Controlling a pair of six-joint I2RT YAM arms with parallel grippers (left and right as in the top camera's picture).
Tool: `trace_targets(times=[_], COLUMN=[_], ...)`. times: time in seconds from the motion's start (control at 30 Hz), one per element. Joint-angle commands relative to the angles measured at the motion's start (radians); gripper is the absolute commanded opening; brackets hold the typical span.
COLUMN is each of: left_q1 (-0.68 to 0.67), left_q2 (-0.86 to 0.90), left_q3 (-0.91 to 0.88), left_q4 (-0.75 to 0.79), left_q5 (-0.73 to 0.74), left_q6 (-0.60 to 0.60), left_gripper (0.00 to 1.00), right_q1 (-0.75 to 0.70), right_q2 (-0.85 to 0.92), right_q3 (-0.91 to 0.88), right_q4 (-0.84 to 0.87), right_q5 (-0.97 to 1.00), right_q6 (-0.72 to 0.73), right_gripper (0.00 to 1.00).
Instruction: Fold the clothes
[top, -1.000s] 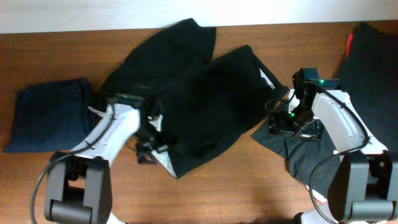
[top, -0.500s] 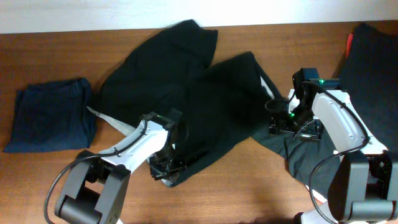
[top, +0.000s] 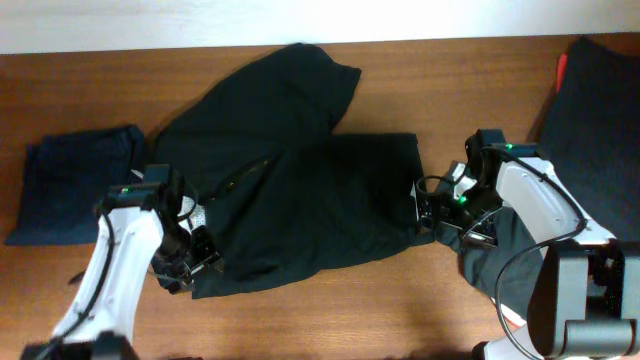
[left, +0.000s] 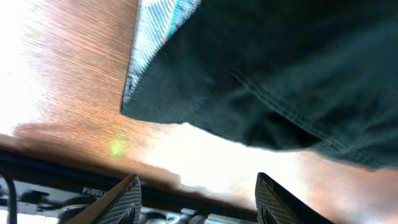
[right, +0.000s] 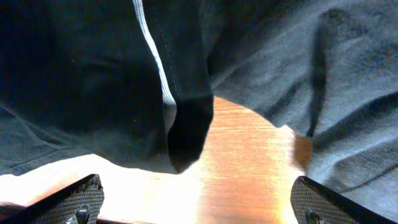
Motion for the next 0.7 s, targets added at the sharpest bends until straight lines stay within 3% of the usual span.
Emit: trace_targets(times=[0.0, 0.1, 0.13, 0.23, 0.33, 0.43, 0.53, 0.63, 0.67], left_q1=[-0.002, -0.002, -0.002, -0.002, -0.002, -0.002, -0.002, -0.002, -0.002], left_q2=[-0.137, -0.180, -0.180, -0.179, -0.180, -0.179, -0.179, -0.179, -0.179], left_q3=[-0.077, -0.255, -0.347, -0.450, -0.450, -0.450, -0.450, -0.458, -0.472], left_q4=[-0.003, 0.164, 0.282, 0.471, 0.489, 0.521, 0.531, 0.513, 0.513], left_q5=[-0.028, 0.011, 0.086, 0.041, 0.023, -0.098, -0.103, -0.116, -0.116], left_q6=[-0.259, -0.398, -0.410, -0.431, -0.439, -0.460, -0.459, -0.452, -0.452], left_gripper=[0.58, 0.65, 0.65, 0.63, 0.61, 0.59, 0.19, 0.01, 0.01], right_q1=[-0.003, -0.003, -0.003, -0.003, -0.003, -0.003, -0.003, -0.002, 0.006], right_q2=[-0.014, -0.014, -0.014, -0.014, -0.014, -0.014, -0.014, -0.014, -0.014], right_q3=[-0.007, -0.007, -0.007, -0.007, -0.008, -0.008, -0.008, -0.010, -0.015], right_q4=[0.011, 0.018, 0.018, 0.018, 0.019, 0.021, 0.005, -0.029, -0.027], right_q5=[-0.013, -0.013, -0.013, -0.013, -0.013, -0.013, -0.013, -0.083, -0.103], right_q6=[0.009, 0.009, 0.009, 0.009, 0.006, 0.006, 0.006, 0.011, 0.014], right_gripper=[0.99, 0.99, 0.99, 0.99, 0.99, 0.98, 0.99, 0.99, 0.99])
